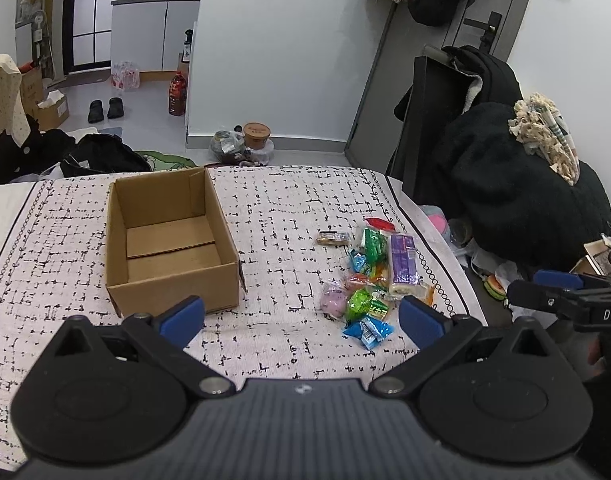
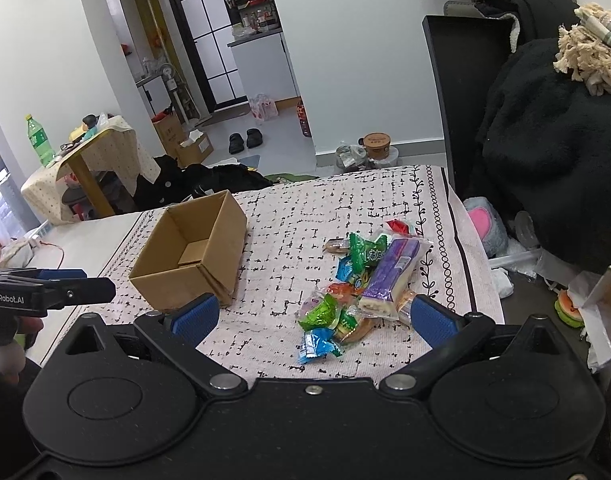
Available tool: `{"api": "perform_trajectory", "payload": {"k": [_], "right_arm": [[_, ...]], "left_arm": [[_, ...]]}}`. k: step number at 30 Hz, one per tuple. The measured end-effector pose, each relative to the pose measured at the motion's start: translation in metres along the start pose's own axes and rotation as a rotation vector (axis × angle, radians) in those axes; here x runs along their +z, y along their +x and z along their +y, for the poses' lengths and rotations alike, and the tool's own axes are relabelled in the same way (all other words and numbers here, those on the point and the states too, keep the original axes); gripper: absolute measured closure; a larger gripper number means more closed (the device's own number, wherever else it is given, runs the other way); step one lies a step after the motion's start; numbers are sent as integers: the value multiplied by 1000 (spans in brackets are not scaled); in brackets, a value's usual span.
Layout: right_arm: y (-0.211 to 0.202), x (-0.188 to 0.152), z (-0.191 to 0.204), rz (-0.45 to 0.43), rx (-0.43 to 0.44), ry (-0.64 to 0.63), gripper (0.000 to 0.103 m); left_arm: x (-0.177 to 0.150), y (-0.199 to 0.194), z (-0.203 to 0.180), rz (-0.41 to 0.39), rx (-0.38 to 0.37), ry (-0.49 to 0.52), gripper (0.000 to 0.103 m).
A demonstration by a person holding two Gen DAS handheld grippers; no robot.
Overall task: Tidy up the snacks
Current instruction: 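Grasp the purple-wrapped bar with the right tool while the left tool grasps a green packet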
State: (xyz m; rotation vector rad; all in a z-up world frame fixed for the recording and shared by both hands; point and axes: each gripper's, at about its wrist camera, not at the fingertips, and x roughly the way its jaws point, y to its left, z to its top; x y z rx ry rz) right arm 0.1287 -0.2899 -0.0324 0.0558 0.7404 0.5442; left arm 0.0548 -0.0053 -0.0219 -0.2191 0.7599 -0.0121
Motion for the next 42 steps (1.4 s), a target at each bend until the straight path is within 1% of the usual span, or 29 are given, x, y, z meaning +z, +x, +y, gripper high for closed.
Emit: {"api": "perform_trajectory", "payload": {"k": [7,13,16,19,24,26,33,42], "right_arm": [[17,-4,-11,15,-19,18,2],[35,-8,-15,43,-39,13,8],[42,-8,-17,51,-49,14,10],[51,-8,-20,61,-59,19,14],[68,-9,-22,93,-82,-1,19],[74,-10,-23,106,-88,-8,23],[92,-12,-36,132,-129,18,31],[110,-11,-50,135,-188,29,36]], "left_arm": [[1,19,-1,14,-6,-8,1],[2,45,-3,40,-31,1,1],[2,56,-1,47,-40,-14,2],[3,67,-1,60,-52,-20,2],[5,87,-2,88,-93,-38,3],[5,95,-3,93,-108,-43,3],[6,120,-9,109,-151,-70,9],[-1,158,-17,161,-190,-106,21]]}}
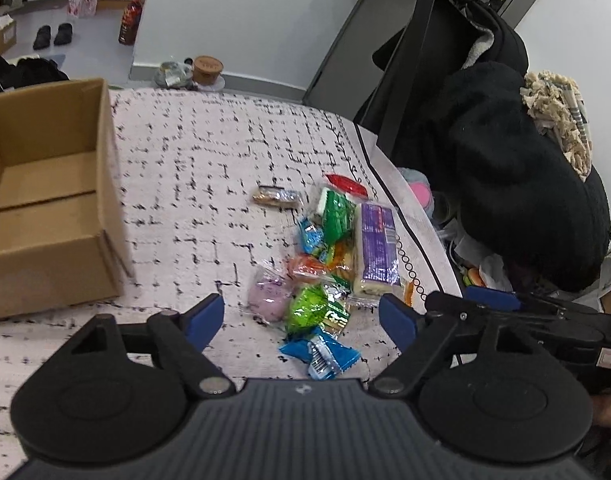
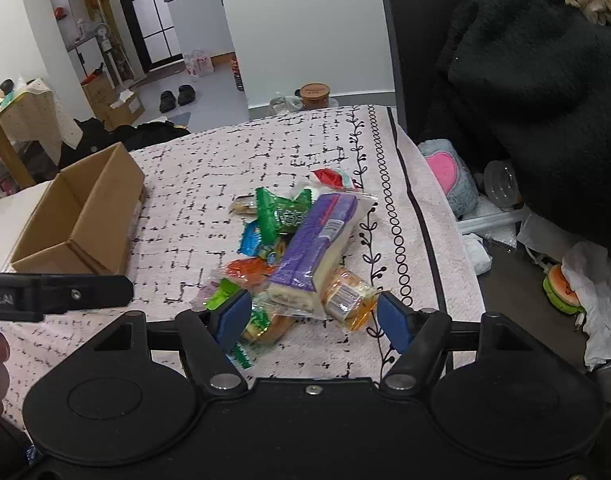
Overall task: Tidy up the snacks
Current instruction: 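Grasp the purple-wrapped bar with the right tool while the left tool grasps a green packet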
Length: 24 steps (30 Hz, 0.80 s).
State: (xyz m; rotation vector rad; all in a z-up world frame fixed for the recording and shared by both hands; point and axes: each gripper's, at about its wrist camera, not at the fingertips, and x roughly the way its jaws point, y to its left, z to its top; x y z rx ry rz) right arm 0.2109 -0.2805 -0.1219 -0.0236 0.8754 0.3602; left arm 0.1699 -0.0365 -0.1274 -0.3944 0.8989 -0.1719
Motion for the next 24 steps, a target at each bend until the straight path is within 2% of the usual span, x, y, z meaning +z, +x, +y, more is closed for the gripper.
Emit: {"api": "perform_trajectory", "payload": {"k": [10,15,20,24], "right_arm": [[21,-1,-1,28,-21,-13,39],[28,0,0,22,-20,-6,42],[34,2,0,7,-22,1,42],[35,4,-5,-6,-28,24,42]], "left_arm": [[-3,46,-2,54,-22,-37,38],[-3,69,0,97,-23,-49,51],[-5,87,1,125,-37,-50,57],[-7,100,2,153,-35,-51,66]]}}
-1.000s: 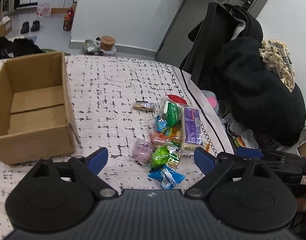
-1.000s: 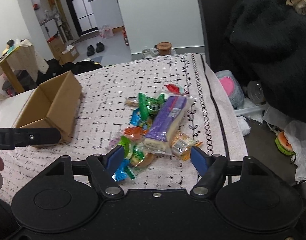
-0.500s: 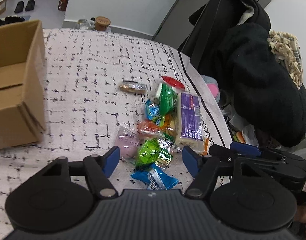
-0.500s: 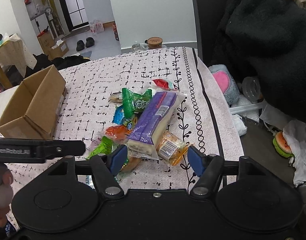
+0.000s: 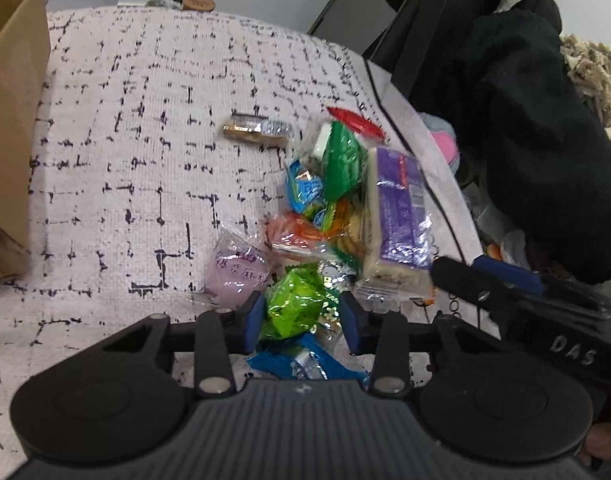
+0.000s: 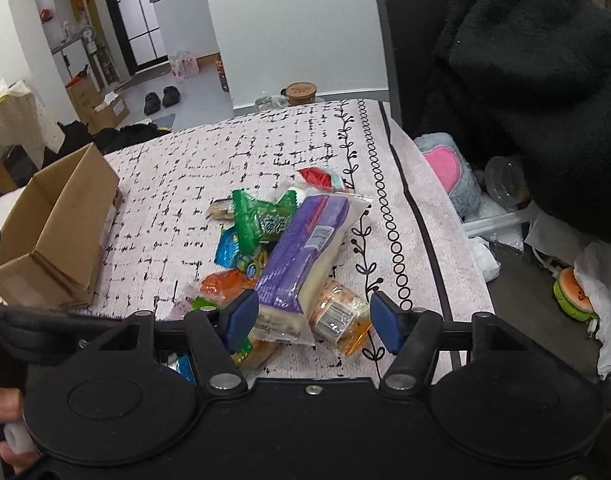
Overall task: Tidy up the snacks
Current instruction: 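Grasp the purple-wrapped bar with the right tool while the left tool grasps a green packet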
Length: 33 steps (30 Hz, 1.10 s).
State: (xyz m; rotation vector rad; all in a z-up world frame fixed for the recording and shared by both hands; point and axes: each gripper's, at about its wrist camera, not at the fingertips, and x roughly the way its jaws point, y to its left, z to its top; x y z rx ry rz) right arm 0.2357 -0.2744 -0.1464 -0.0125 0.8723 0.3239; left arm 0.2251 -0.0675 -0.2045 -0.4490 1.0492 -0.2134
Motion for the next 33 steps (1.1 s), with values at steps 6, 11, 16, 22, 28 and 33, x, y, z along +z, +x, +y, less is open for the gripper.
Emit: {"api": "perform_trajectory", "payload": {"k": [6,11,16,22,28,33], "right_arm": [[6,3,0,-4,0,7,42],[13,3,6,-5,5,5,42],[18,3,10,-9,3,11,42],[30,5,14,-25,-44,4,42],[44,9,20,-36,-64,0,42],[58,10,25,-19,-99,0,42]], "left_arm": [[-2,6,-1,-9,10,25,70],[-4,-1,2,-30,10,20,72],[-4,-11,2,-52,-8,15,73],[-1,-25,6,-88,-7,-1,74],[4,-35,12,-121,10,-16,74],[5,-39,17,-132,33,-19,74]]}}
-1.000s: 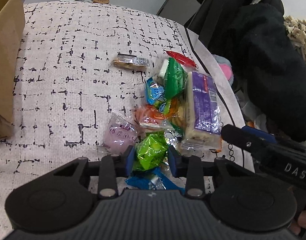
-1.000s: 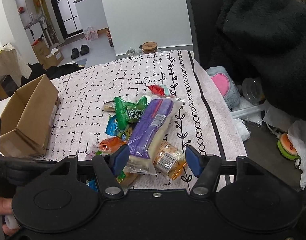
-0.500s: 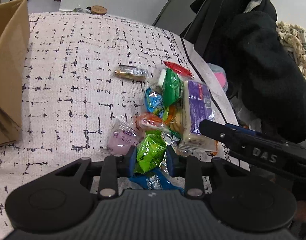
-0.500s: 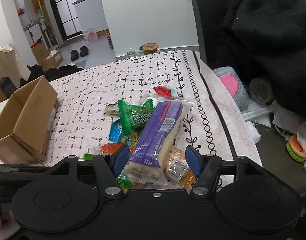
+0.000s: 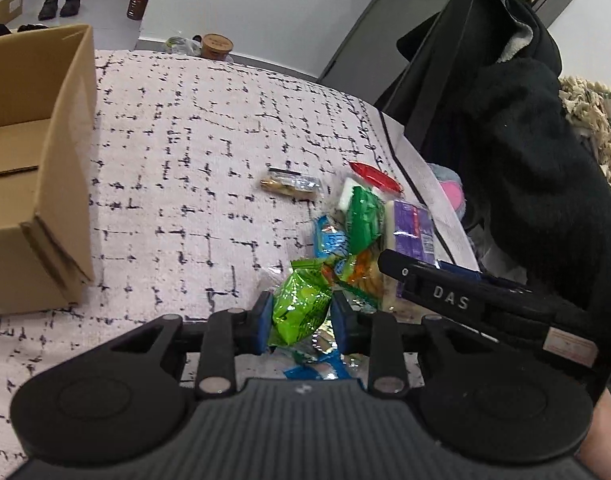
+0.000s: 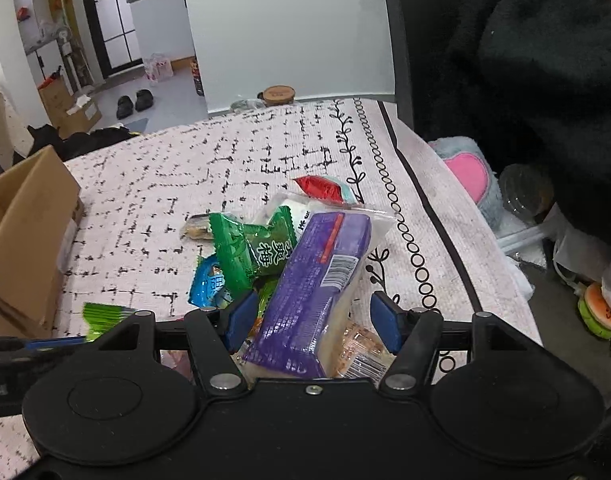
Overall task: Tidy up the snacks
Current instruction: 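Grasp the purple-wrapped bar with the right tool while the left tool grasps a green packet, then carry the green packet with the left tool over the cardboard box while the right tool carries the purple bar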
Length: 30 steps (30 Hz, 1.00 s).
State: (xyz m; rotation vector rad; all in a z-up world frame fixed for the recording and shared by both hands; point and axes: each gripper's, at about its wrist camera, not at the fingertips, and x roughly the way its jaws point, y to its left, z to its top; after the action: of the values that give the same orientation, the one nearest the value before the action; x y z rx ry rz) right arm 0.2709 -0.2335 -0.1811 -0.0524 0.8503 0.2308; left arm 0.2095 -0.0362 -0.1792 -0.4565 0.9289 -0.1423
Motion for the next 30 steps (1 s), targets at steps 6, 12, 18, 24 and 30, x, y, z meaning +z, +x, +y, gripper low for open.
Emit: {"api": "perform_trajectory", "payload": {"k": [6,12,18,24,30], "right_arm": [[6,-5,2,18,-26,11,68],[-8,-5,1,-11,-7,45,71],[-24,-1,0,-62,43,73,72],[-35,10,2,-112,79,95,72],[-40,20,17,-152,119,65,72]], "left_arm": [[3,-3,6,-3,32,14,74],[11,-12,14,-22,57,15,73],[22,-27,16,-54,64,36,73],[34,-44,18,-91,74,67,73],[52,-60,28,-133,88,82,73]]}}
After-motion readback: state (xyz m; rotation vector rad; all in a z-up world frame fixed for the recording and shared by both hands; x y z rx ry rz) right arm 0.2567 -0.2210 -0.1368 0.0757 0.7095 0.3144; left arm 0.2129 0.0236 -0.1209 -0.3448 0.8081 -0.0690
